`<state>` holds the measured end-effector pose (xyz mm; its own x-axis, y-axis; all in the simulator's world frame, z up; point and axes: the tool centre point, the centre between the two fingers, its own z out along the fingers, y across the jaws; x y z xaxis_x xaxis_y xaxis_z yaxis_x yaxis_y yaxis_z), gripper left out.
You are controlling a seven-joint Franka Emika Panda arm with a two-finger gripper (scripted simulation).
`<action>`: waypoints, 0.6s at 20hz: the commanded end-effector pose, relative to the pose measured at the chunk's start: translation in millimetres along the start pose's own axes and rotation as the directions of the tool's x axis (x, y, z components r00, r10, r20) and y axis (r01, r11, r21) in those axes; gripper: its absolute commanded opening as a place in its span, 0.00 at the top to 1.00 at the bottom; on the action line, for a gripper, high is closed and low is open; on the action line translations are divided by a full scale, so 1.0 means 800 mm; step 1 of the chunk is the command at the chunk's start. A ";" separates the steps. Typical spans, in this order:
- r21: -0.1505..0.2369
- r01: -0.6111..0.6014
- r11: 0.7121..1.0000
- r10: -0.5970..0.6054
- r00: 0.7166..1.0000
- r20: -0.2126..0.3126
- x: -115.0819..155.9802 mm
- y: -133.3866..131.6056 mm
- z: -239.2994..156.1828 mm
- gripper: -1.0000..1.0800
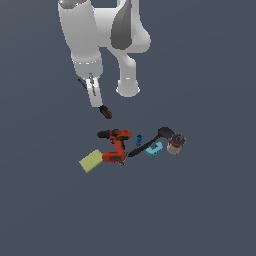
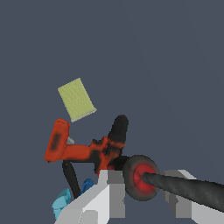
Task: Pick up a designated object from a clutter of objects.
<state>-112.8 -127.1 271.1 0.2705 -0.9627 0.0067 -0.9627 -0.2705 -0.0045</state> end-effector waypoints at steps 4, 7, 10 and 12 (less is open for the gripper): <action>-0.003 0.000 1.000 0.000 1.000 0.001 -0.016 0.009 -0.052 1.00; -0.004 0.000 1.000 0.000 1.000 0.002 -0.023 0.012 -0.075 1.00; -0.004 0.001 1.000 -0.001 1.000 0.004 -0.029 0.014 -0.092 1.00; -0.004 0.001 1.000 -0.001 1.000 0.005 -0.032 0.015 -0.101 1.00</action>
<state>-130.5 -107.2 345.7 0.2713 -0.9625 0.0028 -0.9625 -0.2713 -0.0007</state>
